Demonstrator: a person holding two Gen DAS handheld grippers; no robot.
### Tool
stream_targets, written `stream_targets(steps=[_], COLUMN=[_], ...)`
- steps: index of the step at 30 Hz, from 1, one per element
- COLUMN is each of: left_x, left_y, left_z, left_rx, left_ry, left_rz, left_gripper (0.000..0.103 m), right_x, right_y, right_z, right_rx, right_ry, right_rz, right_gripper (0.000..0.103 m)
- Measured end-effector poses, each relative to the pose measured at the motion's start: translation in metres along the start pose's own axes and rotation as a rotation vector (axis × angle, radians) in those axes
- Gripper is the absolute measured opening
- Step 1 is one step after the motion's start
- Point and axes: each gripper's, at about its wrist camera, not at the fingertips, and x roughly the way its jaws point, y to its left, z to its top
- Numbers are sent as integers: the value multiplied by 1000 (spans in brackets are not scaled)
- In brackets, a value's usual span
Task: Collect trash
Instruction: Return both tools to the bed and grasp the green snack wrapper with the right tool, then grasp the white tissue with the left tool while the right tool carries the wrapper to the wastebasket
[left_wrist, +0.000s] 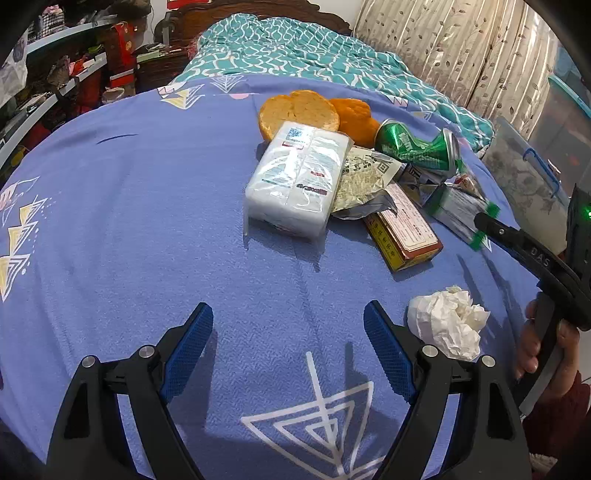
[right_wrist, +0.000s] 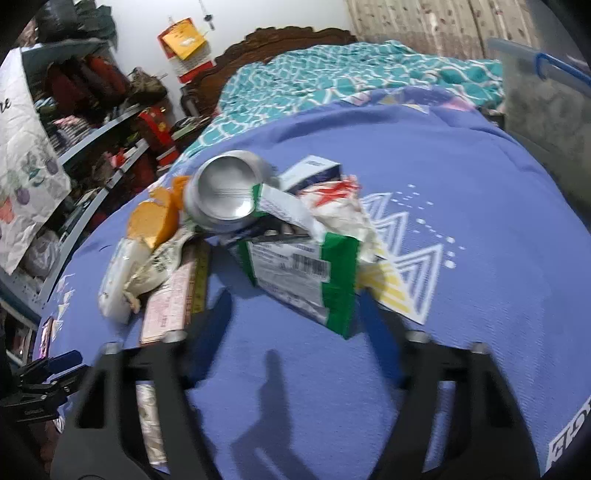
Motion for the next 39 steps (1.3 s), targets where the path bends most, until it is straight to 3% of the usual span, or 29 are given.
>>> stream_targets(steps=[1,5,10,12,14,19,21,22,23,24,25,31,39], left_x=[-1,-6,-14,-17,-18,5,15,20,25,31,33,27,47], left_y=[0,-4,-27,-41,-58,-90,-98,-102,-107,-111,-112,-127,-213], left_z=[0,0,-2,-3,-5,-6,-5,-5,-6,-8,-9,-6,16], left_rx=[1,16,83,130,194,281,297,310,326,343,346,378,470], left_ry=[-2,-24,-33,-37,-43,0,22,27,37,69,72,60,151], left_rz=[-3,-43,-213,-270,-300,-282,-293,-294,-290,-286,-285,-336,-516], left_gripper=[80,83,86,90,91,92,91,86,63,52,51,47,47], right_x=[-1,-11,-19,-19,-18,-2,5,6,3,-1,-9,-55,-110], right_y=[7,27,21,12,9,20,27,29,29,27,23,-21,-117], right_z=[-3,-20,-25,-21,-18,-8,-9,-11,-14,-16,-20,-45,-64], right_rx=[-25,-107,-106,-71,-54,-108,-145,-154,-157,-159,-162,-37,228], right_ry=[10,16,-6,-11,-13,9,37,47,42,34,23,-34,-167], right_rz=[22,69,34,34,37,60,75,81,84,83,75,60,-38], right_gripper=[37,37,38,44,60,60,47,23,22,19,16,13,13])
